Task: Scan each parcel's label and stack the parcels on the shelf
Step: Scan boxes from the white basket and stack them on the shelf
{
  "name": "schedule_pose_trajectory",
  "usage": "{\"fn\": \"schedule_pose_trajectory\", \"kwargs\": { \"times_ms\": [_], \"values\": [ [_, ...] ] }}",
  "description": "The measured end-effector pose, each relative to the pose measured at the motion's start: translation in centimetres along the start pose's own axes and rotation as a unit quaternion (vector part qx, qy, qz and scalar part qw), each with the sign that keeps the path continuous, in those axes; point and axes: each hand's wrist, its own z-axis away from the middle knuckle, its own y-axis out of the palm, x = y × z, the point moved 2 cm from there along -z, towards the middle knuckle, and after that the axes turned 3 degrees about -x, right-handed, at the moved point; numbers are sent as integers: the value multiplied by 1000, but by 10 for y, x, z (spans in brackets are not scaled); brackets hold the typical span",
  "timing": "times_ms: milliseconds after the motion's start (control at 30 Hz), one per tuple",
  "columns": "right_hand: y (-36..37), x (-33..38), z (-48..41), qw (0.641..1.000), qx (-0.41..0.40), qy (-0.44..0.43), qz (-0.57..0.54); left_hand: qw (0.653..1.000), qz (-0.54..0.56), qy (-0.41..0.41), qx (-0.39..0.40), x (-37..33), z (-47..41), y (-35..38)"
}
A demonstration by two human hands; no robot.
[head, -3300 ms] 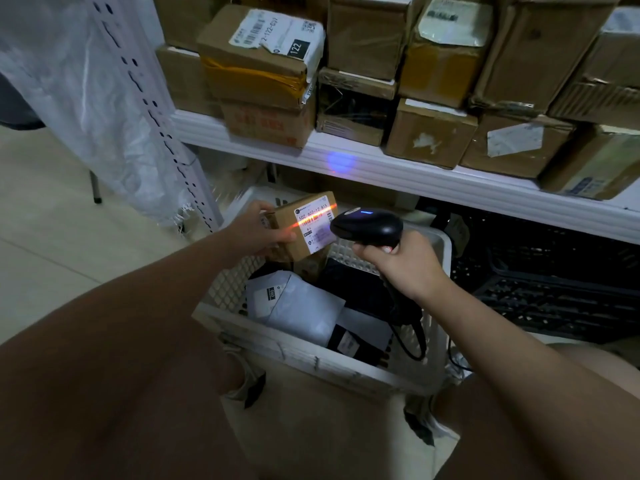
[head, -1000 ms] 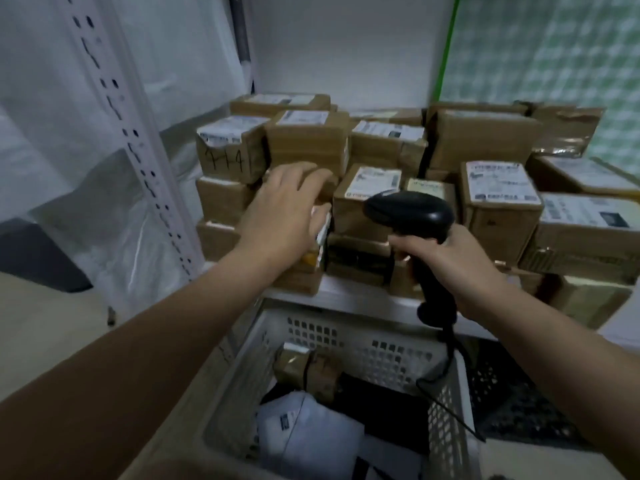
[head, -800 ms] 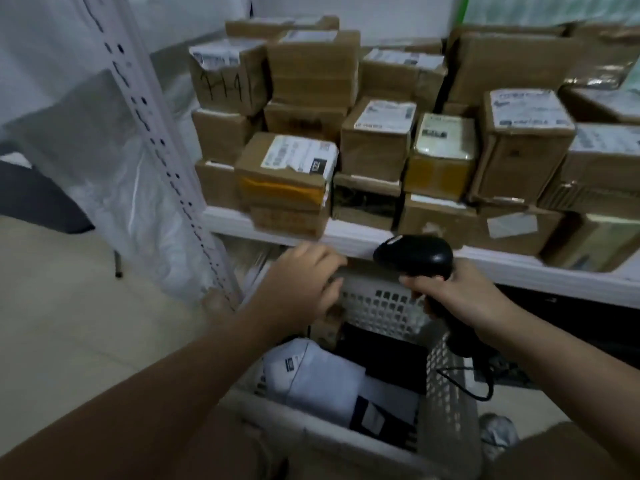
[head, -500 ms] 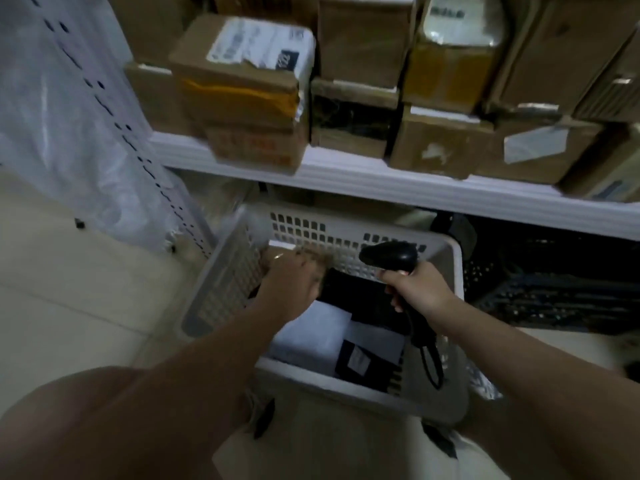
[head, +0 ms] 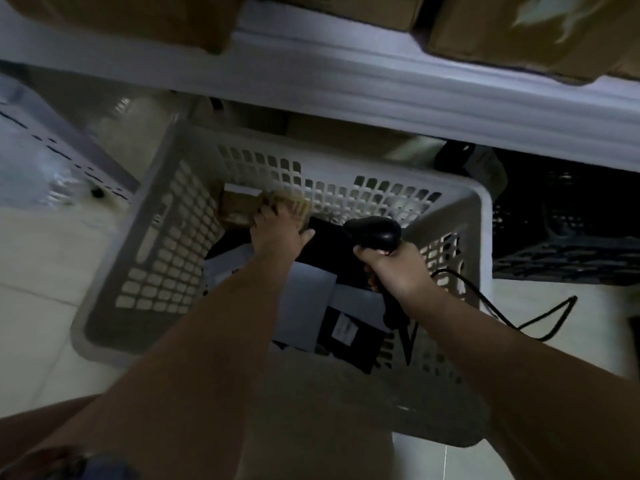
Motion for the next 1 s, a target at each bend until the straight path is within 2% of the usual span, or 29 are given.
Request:
{"fn": "schedule_pose_trajectory", "kwargs": {
  "times_ms": [300, 500, 600, 767, 900, 1000],
  "values": [
    [4, 1, 5, 1000, -4, -4, -17, 997, 72, 13, -26, 6, 29, -11],
    [-5, 46, 45, 997, 14, -59, -43, 990, 132, 46, -22, 18, 88, -54],
    [-17, 72, 77, 993, 47, -82, -65, 983, 155, 91, -34, 24, 116, -86],
    [-46, 88, 135, 991, 49, -100, -79, 946, 263, 180, -60, 45, 166, -131],
    [-65, 96, 168, 979, 79, -110, -150, 900, 346, 265, -23, 54, 199, -160],
    [-73, 98, 182, 968, 108, -125, -189, 878, 385, 283, 10, 57, 208, -175]
  ]
}}
